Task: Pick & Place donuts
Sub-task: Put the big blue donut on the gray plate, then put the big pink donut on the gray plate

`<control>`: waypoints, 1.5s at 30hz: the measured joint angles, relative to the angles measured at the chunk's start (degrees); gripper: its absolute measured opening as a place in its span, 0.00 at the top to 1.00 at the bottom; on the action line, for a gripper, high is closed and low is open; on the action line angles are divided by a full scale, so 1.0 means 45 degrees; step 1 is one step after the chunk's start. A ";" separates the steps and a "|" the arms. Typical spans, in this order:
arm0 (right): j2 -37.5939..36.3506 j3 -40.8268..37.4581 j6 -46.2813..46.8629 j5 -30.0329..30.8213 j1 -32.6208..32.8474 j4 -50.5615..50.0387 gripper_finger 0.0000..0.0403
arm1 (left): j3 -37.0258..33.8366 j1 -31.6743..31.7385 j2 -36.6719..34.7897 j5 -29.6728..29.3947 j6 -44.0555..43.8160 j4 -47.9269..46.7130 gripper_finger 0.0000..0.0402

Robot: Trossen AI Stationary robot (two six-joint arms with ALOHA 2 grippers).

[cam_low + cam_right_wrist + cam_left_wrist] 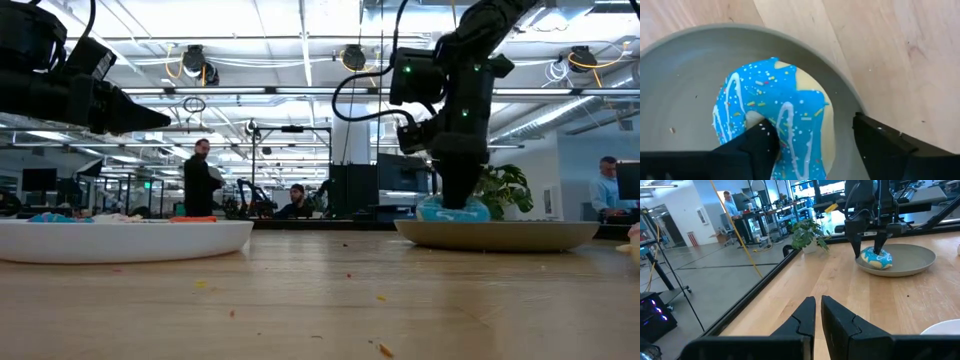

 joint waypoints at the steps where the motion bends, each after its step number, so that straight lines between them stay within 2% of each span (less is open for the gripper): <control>1: 0.0000 0.0094 -0.0005 0.0027 0.0028 -0.0127 0.41 | 0.0000 0.0000 0.0000 0.0001 0.0000 -0.0003 0.91; 15: -0.0141 0.0597 -0.0001 0.0084 0.0115 -0.1428 0.36 | 0.0000 -0.0005 -0.0002 0.0006 -0.0005 -0.0010 0.91; 18: -0.0447 0.0994 -0.0004 0.0315 0.0100 -0.1816 0.35 | 0.0000 -0.0003 -0.0004 0.0006 -0.0005 -0.0005 0.91; 21: -0.0855 0.1673 -0.0106 -0.0050 0.0242 -0.2219 0.36 | 0.0000 -0.0005 0.0000 0.0006 0.0000 -0.0015 0.91; 25: -0.1277 0.2859 0.0335 -0.0283 0.1160 -0.3224 0.40 | 0.0004 -0.0002 0.0000 0.0006 0.0049 -0.0019 0.91; 30: -0.1311 0.4241 0.1893 0.0762 0.2961 -0.5096 0.51 | 0.0010 0.0000 -0.0005 0.0006 0.0035 -0.0065 0.91; 33: -0.1311 0.4560 0.3023 0.0718 0.4128 -0.5551 0.61 | 0.0010 -0.0003 -0.0003 0.0009 0.0024 -0.0073 0.91; 36: -0.1297 0.4565 0.4426 0.0113 0.5325 -0.5724 0.71 | 0.0010 -0.0003 -0.0002 0.0006 0.0022 -0.0074 0.91; 41: -0.1048 0.4568 0.6581 -0.0402 0.7271 -0.5633 0.88 | 0.0010 -0.0001 -0.0004 0.0006 -0.0019 -0.0083 0.91; 45: -0.0800 0.4565 0.7662 -0.0364 0.8784 -0.4275 0.99 | 0.0010 -0.0004 -0.0002 0.0006 -0.0063 -0.0084 0.91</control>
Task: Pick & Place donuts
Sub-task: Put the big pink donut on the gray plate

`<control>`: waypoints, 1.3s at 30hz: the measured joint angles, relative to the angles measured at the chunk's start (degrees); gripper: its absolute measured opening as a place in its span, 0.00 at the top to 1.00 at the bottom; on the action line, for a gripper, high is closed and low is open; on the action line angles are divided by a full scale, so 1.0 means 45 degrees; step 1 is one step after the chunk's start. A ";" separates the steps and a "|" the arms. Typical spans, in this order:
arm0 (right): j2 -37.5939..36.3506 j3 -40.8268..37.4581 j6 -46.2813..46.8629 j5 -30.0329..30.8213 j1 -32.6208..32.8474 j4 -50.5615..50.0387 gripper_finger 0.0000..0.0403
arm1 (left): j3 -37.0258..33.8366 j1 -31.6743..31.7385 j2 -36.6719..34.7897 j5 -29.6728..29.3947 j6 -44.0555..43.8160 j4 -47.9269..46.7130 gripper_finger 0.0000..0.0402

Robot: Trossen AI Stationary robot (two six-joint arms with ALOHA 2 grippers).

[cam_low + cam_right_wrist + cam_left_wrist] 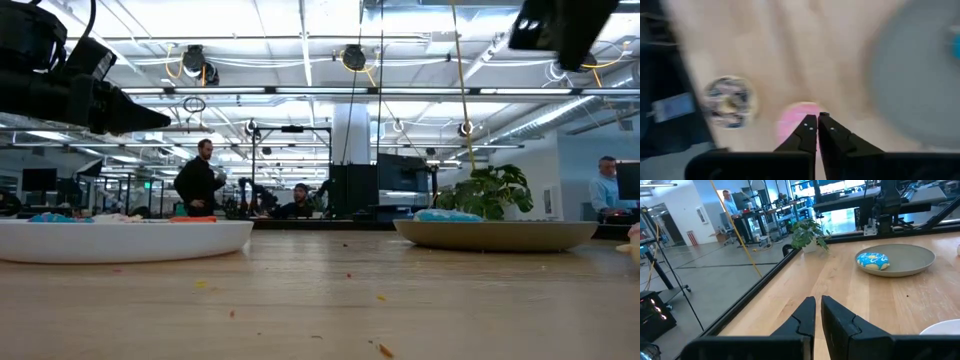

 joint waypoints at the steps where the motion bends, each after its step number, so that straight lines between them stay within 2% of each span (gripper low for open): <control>1: 0.0090 0.0005 0.0105 0.0010 0.0300 0.0435 0.99 | 0.0000 0.0004 0.0002 -0.0005 0.0000 -0.0004 0.91; 5: 0.0156 0.0003 0.0882 0.0391 0.1339 0.1033 0.99 | 0.0000 0.0004 0.0002 -0.0005 0.0024 -0.0004 0.91; 9: 0.0431 -0.0010 0.2134 0.0479 0.1830 0.1134 1.00 | 0.0000 0.0003 0.0002 -0.0005 0.0010 -0.0004 0.91; 13: 0.1258 0.0348 0.2248 0.0037 0.1956 0.1607 1.00 | 0.0000 0.0001 -0.0002 -0.0006 0.0014 0.0001 0.91; 19: 0.3039 0.2497 0.1509 -0.0862 0.1933 -0.0686 1.00 | 0.0000 0.0004 0.0002 -0.0010 0.0029 -0.0004 0.91; 22: 0.3340 0.3016 0.1663 -0.0928 0.1938 -0.2134 1.00 | 0.0000 0.0003 0.0002 -0.0010 0.0010 -0.0004 0.91; 31: 0.3231 0.2849 0.3006 -0.0932 0.1933 -0.1946 1.00 | 0.0005 0.0000 0.0002 -0.0010 -0.0049 -0.0038 0.91; 39: 0.3257 0.1774 0.2371 -0.0934 0.1933 -0.0322 0.96 | 0.0005 0.0004 0.0002 -0.0005 -0.0068 -0.0033 0.91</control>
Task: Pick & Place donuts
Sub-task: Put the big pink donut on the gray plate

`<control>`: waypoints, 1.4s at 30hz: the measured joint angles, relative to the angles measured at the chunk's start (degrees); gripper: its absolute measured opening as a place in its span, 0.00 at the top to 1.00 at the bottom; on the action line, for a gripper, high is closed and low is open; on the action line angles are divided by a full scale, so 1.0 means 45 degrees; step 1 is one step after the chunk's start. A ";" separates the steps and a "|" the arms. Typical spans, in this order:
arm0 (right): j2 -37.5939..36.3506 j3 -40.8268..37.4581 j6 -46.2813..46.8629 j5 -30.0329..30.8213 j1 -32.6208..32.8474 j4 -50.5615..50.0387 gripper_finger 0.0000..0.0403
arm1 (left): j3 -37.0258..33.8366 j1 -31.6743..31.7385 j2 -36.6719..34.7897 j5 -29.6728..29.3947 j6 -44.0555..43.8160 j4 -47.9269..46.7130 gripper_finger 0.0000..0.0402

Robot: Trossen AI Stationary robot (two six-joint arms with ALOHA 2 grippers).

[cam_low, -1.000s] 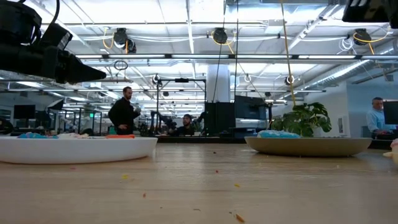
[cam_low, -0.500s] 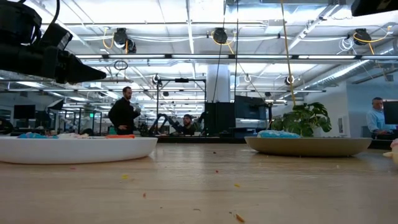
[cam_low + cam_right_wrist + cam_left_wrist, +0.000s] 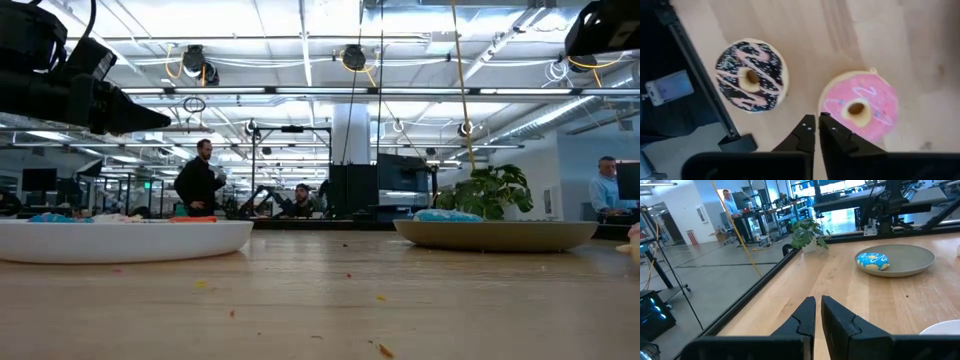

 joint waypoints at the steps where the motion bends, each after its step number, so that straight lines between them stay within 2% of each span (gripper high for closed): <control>1: -0.0005 -0.0059 -0.0072 -0.0012 0.0000 0.0146 0.94 | 0.0000 -0.0002 -0.0001 0.0000 -0.0027 0.0000 0.91; 10: -0.0005 -0.0183 -0.0036 0.0039 -0.0029 -0.0236 0.66 | 0.0000 0.0000 0.0000 0.0000 -0.0029 -0.0005 0.91; 14: -0.0005 -0.0186 -0.0114 0.0021 -0.0029 -0.0209 0.58 | 0.0000 -0.0003 0.0000 0.0002 -0.0029 -0.0005 0.91; 21: -0.0005 -0.0186 -0.1222 0.0164 -0.0029 -0.0236 0.57 | 0.0000 -0.0003 0.0000 0.0005 -0.0085 -0.0005 0.91; 25: -0.0005 -0.0206 -0.1484 0.1620 -0.0024 -0.0919 0.56 | 0.0000 -0.0004 0.0000 0.0005 -0.0141 -0.0005 0.91; 27: -0.0014 -0.0333 -0.1487 0.1938 -0.0098 -0.1086 0.55 | -0.0002 -0.0003 -0.0002 0.0005 -0.0146 -0.0005 0.91; 42: -0.0011 -0.2304 -0.1804 0.1581 -0.0192 -0.0399 0.48 | -0.0001 -0.0003 -0.0002 0.0010 -0.0154 -0.0010 0.91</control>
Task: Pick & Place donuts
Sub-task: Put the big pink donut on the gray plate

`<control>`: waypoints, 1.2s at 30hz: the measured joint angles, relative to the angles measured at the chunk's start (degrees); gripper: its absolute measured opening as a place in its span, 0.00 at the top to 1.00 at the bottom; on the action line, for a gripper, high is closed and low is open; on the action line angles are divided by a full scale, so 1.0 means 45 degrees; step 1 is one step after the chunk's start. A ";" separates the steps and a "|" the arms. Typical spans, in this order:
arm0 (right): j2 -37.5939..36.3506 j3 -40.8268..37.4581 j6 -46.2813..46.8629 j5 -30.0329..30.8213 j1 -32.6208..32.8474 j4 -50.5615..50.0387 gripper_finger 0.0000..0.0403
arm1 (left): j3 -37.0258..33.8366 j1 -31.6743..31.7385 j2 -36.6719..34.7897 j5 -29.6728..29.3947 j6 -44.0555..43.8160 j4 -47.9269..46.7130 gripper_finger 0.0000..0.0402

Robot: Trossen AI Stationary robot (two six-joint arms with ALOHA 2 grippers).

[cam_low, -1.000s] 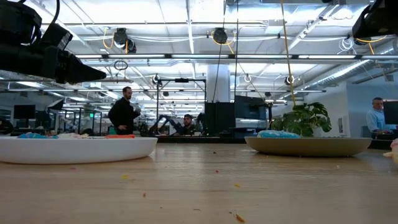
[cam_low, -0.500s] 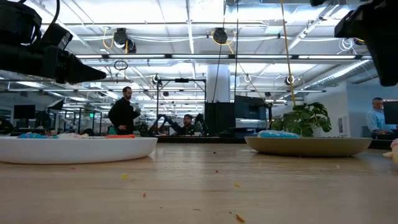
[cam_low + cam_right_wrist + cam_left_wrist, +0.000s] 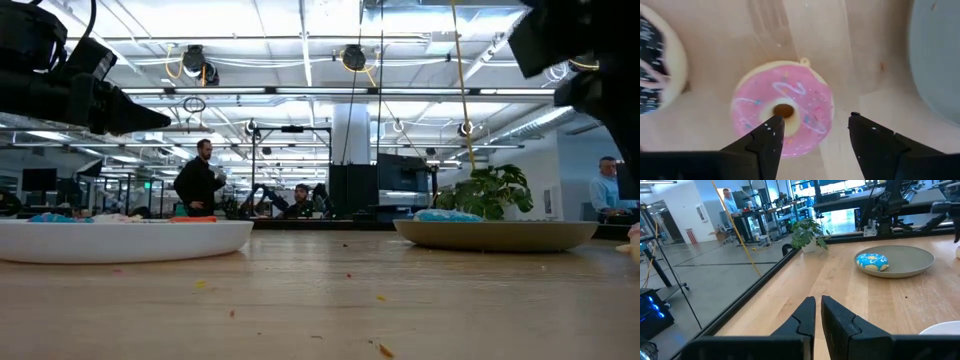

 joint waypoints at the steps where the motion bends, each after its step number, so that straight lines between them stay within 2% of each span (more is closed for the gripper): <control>1: -0.0003 -0.0154 0.0000 -0.0002 -0.0009 0.0069 0.48 | 0.0001 -0.0001 0.0002 0.0000 -0.0002 0.0000 0.91; 7: -0.0001 -0.1258 0.0000 -0.0053 -0.0078 0.1071 0.45 | 0.0000 0.0002 0.0000 0.0000 -0.0002 0.0000 0.91; 13: -0.0003 -0.2456 -0.0252 -0.0885 -0.0279 0.3045 0.44 | 0.0000 0.0003 0.0000 0.0000 -0.0002 0.0000 0.91; 17: -0.0078 -0.3223 -0.0359 -0.1224 -0.0328 0.3973 0.45 | 0.0001 0.0003 0.0002 0.0000 -0.0002 -0.0005 0.91; 23: -0.0052 -0.3627 -0.0631 -0.1307 -0.0333 0.3989 0.50 | -0.0004 0.0001 0.0002 0.0000 0.0027 -0.0010 0.91; 26: -0.0105 -0.3630 -0.0563 -0.1308 -0.0380 0.3990 0.57 | -0.0004 -0.0001 0.0002 0.0000 0.0028 -0.0010 0.91; 34: -0.0618 -0.3637 -0.0239 -0.1362 -0.0821 0.3893 0.91 | -0.0004 0.0001 0.0000 -0.0010 0.0057 -0.0010 0.91; 36: -0.0979 -0.3695 -0.0236 -0.1350 -0.0913 0.3866 0.96 | -0.0004 0.0003 -0.0002 -0.0010 0.0062 -0.0010 0.91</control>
